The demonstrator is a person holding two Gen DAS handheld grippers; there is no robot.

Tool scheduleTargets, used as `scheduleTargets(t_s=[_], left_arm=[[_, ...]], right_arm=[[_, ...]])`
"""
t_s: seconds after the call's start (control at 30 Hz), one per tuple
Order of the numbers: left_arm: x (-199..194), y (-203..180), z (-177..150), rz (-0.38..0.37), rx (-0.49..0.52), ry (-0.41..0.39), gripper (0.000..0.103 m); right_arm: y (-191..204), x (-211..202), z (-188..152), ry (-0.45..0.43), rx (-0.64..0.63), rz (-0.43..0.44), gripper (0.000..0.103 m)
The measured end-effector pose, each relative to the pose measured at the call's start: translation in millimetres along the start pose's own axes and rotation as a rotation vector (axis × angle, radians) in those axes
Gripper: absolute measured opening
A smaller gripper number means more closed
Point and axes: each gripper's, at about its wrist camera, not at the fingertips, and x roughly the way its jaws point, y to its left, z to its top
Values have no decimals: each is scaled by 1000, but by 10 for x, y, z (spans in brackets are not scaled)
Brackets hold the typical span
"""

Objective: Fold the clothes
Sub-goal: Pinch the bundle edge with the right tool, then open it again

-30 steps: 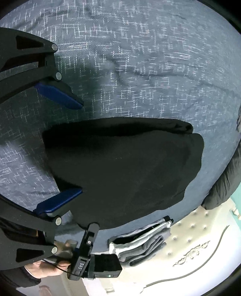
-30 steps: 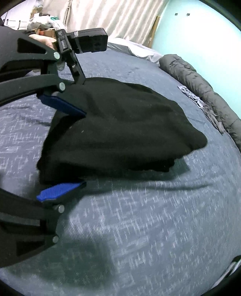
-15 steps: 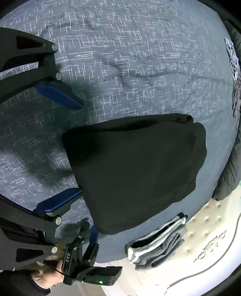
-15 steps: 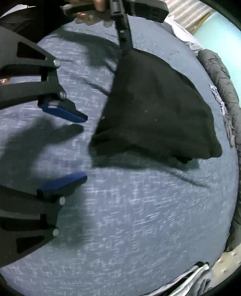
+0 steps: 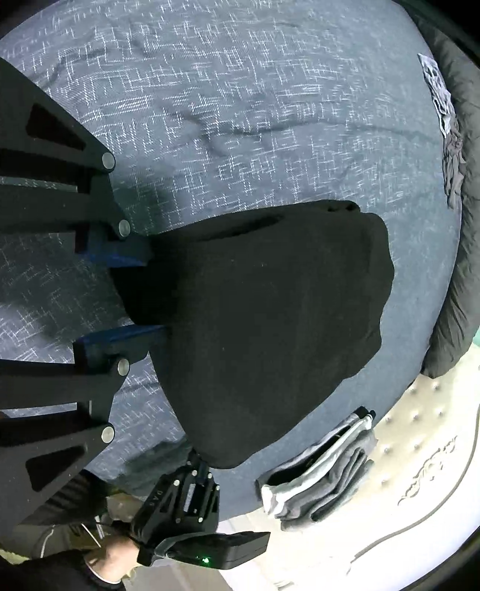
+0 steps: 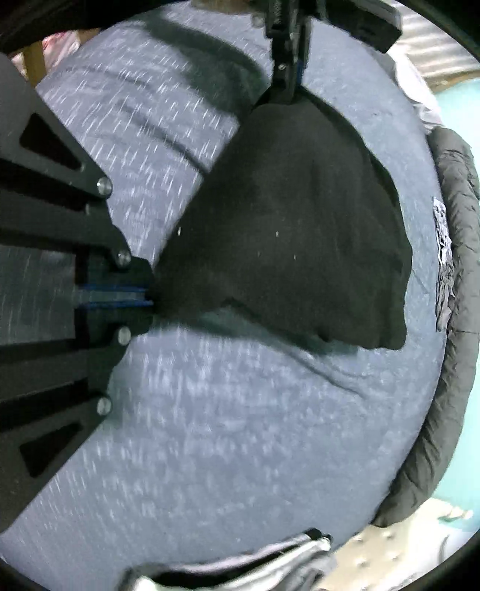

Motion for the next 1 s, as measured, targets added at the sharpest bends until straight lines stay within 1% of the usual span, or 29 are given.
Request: scheduleTargets(t_s=[0.13,0.23,0.27,0.3,0.37,0.43,0.47,0.5,0.53,0.57,0.6,0.63,0.67,0.7,0.73,0.77,0.8,0.87,0.9,0.97,1.0], left_arm=[[7,-32,-73,4,-1,3,29],[11,-5,-105,12,-12,7,29],[15,-2,-104,6,-19,5,29],[13,-3,-103,0,-26,3,30],[-13,-18,-100,-5,-31,-3,31],[-76,-25,-93,-3,-35,-15,32],[-109,-27,-86,1,-39,-23,36],[-151,-19,-76,0,-47,-34,42],[-175,-9,-53,-3,-58,-42,46],[-186,0,-24,-5,-69,-49,53],[-197,8,5,-7,-80,-55,58],[-208,17,34,-9,-91,-61,59],[-219,26,64,-11,-102,-68,61],[-215,47,106,-14,-120,-70,64],[-199,68,139,-20,-140,-68,66],[-182,83,162,-28,-157,-65,72],[-165,98,186,-35,-175,-62,74],[-141,126,219,-45,-197,-53,75],[-136,168,218,-50,-207,-41,77],[-87,210,234,-49,-220,-20,78],[-50,226,249,-46,-226,-10,78]], right_arm=[[90,42,8,23,-64,-36,3],[44,84,-44,51,-70,-98,0],[-36,103,-81,55,-41,-112,0],[-154,84,-103,54,6,-104,0],[-378,-18,-134,31,118,-58,0],[-524,-92,-75,10,194,-10,0],[-566,-153,-56,-6,227,3,0],[-595,-205,-29,-28,254,33,1],[-614,-258,2,-56,283,78,1],[-634,-311,33,-83,312,124,5],[-649,-354,68,-109,341,169,16],[-649,-360,118,-125,365,214,24],[-646,-356,169,-137,389,257,41],[-634,-314,224,-133,407,293,49],[-618,-271,282,-127,424,323,49],[-594,-229,350,-115,433,335,50],[-571,-189,409,-103,441,346,55],[-535,-113,460,-73,446,351,62],[-517,-76,486,-58,449,354,63],[-481,0,537,-28,454,359,64],[-463,37,563,-13,457,362,68]])
